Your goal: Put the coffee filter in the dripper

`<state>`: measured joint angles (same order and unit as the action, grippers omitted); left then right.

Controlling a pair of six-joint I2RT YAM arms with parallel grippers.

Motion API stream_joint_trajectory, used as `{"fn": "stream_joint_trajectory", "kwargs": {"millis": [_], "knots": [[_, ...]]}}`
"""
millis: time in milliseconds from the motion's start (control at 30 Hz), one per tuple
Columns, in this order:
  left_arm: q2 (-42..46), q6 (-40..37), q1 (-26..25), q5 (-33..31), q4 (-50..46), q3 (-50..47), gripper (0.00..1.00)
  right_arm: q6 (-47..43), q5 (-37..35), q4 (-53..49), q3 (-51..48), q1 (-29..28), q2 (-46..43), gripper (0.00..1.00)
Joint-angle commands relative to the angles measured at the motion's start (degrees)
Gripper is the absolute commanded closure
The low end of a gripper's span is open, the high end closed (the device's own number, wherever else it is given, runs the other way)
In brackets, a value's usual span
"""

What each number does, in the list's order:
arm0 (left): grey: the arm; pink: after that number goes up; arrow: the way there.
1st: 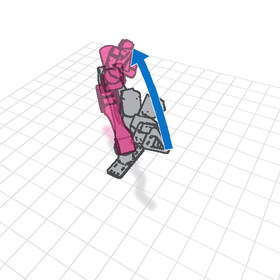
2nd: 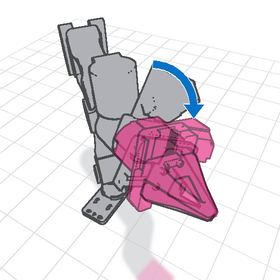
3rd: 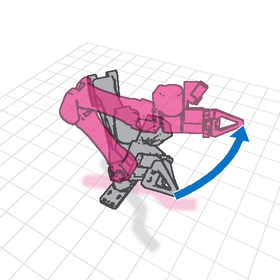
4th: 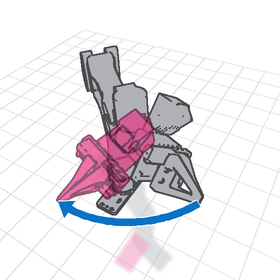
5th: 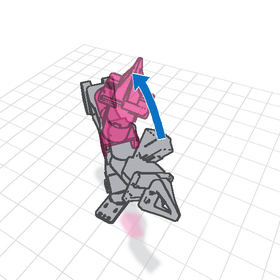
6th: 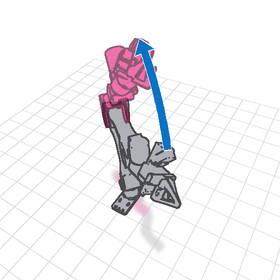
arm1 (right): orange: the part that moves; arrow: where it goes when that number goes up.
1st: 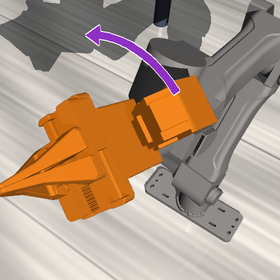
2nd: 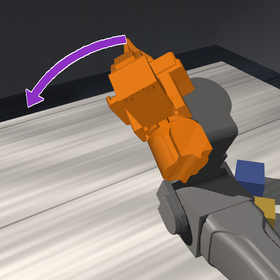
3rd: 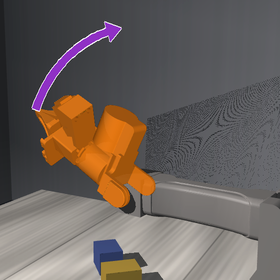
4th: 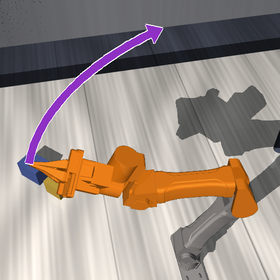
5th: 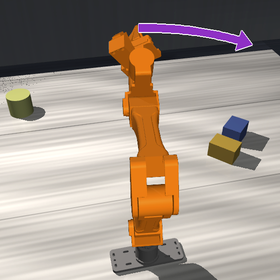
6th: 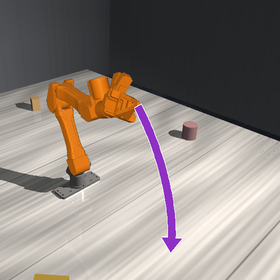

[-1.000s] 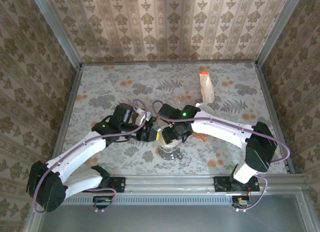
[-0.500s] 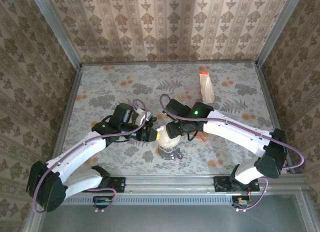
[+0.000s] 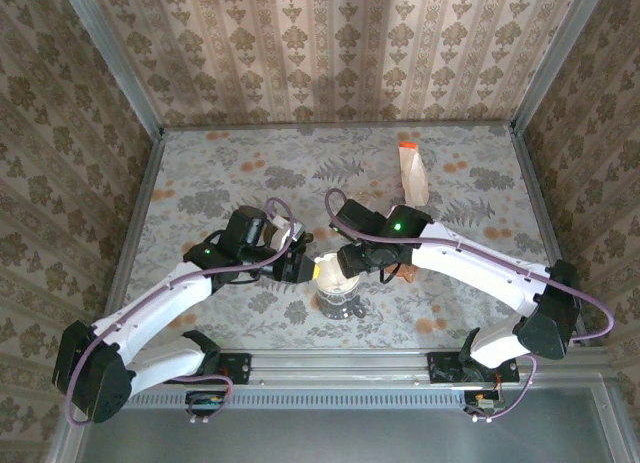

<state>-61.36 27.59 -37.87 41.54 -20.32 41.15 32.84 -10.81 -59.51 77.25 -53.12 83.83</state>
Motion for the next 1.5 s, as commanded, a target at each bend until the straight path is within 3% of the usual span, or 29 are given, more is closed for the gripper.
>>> {"fn": "stream_joint_trajectory", "kwargs": {"millis": [0,167,500,800,933,1067,1167,1333,1467], "knots": [[0.1,-0.1,-0.5,-0.4,-0.5,1.6,0.55,-1.5,-1.8,-0.1,1.1,0.1,-1.3,0.31],[0.1,0.1,-0.5,-0.7,-0.4,1.6,0.53,-2.1,-1.6,0.9,1.1,0.1,-3.3,0.30],[1.0,-0.1,-0.4,-1.4,-0.3,2.5,0.37,-2.4,0.2,3.3,-0.4,0.1,-6.9,0.28],[4.2,-0.2,0.0,-3.3,-0.9,4.1,0.32,-2.4,-1.3,3.0,-0.3,0.2,-7.8,0.27],[6.8,1.1,3.6,-5.3,-2.0,4.3,0.34,-2.2,-2.5,3.3,-0.6,0.3,-9.0,0.27],[9.4,5.1,11.3,-7.5,-0.9,1.4,0.46,-1.9,-4.2,3.4,-1.2,0.4,-10.7,0.27],[9.2,8.7,17.7,-7.4,2.9,-1.9,0.48,-1.5,-4.8,4.0,-2.5,0.8,-12.4,0.27],[4.2,11.4,17.7,-8.2,9.5,-3.5,0.46,-0.9,-4.9,4.8,-4.8,1.3,-14.5,0.28],[-0.8,9.5,17.1,-10.4,12.0,0.9,0.43,-0.5,-5.1,5.9,-6.8,1.8,-16.6,0.27]]}}
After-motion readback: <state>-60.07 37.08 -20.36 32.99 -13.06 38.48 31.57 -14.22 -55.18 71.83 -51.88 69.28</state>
